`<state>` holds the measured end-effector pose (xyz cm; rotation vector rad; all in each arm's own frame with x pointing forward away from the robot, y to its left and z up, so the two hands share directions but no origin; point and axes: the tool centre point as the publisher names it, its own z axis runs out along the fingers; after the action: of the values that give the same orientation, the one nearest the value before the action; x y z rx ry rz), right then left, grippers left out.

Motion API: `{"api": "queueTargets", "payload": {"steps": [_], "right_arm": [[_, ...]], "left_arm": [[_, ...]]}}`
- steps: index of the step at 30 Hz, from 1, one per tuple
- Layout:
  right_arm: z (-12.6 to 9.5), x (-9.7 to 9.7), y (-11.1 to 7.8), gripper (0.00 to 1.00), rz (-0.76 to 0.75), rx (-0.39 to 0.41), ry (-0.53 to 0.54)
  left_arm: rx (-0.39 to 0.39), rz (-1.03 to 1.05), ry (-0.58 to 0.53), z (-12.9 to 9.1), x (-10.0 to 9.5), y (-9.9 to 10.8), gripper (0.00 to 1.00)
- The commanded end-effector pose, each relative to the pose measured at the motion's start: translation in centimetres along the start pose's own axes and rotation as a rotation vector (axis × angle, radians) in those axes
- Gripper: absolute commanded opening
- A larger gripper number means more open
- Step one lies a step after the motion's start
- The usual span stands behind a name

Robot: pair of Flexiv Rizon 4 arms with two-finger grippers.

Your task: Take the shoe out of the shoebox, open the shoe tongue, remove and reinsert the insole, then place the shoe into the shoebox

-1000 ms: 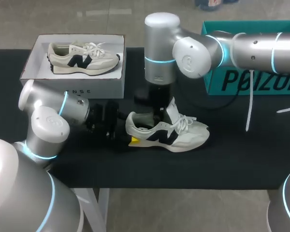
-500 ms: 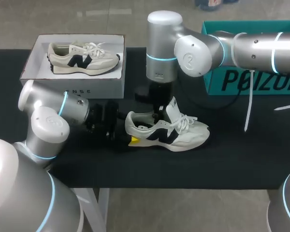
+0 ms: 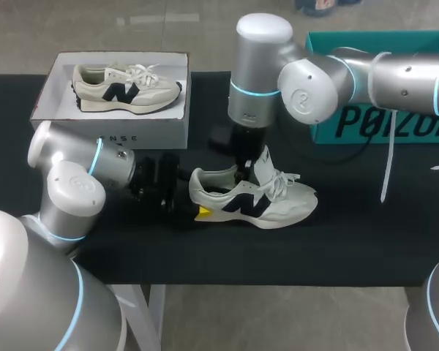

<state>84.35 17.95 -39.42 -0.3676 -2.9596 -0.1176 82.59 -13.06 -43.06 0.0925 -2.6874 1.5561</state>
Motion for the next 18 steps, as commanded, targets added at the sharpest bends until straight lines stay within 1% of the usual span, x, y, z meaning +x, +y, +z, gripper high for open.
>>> {"api": "queueTargets", "payload": {"steps": [1, 4, 7, 9, 12, 18], "right_arm": [[-1.6, -0.3, -1.3, 0.00, 0.023, -0.017, -0.032], [-2.1, -0.9, -2.3, 0.00, 0.060, -0.037, -0.042], [-2.6, -1.1, -2.7, 0.00, 0.072, -0.051, -0.053], [-2.2, -1.2, -2.3, 0.00, 0.055, -0.041, -0.051], [-0.8, -1.2, -1.6, 0.00, 0.035, -0.023, -0.036], [0.8, -0.4, -0.1, 0.00, 0.003, -0.033, -0.016]], "left_arm": [[0.002, 0.000, -0.003, 0.5, -0.1, 0.3, 0.00], [0.002, 0.000, -0.003, 0.5, -0.1, 0.3, 0.00], [0.002, 0.000, -0.003, 0.5, -0.1, 0.3, 0.00], [0.002, 0.000, -0.003, 0.5, -0.1, 0.3, 0.00], [0.002, 0.000, -0.003, 0.5, -0.1, 0.3, 0.00], [0.002, 0.000, -0.003, 0.5, -0.1, 0.3, 0.00]]}}
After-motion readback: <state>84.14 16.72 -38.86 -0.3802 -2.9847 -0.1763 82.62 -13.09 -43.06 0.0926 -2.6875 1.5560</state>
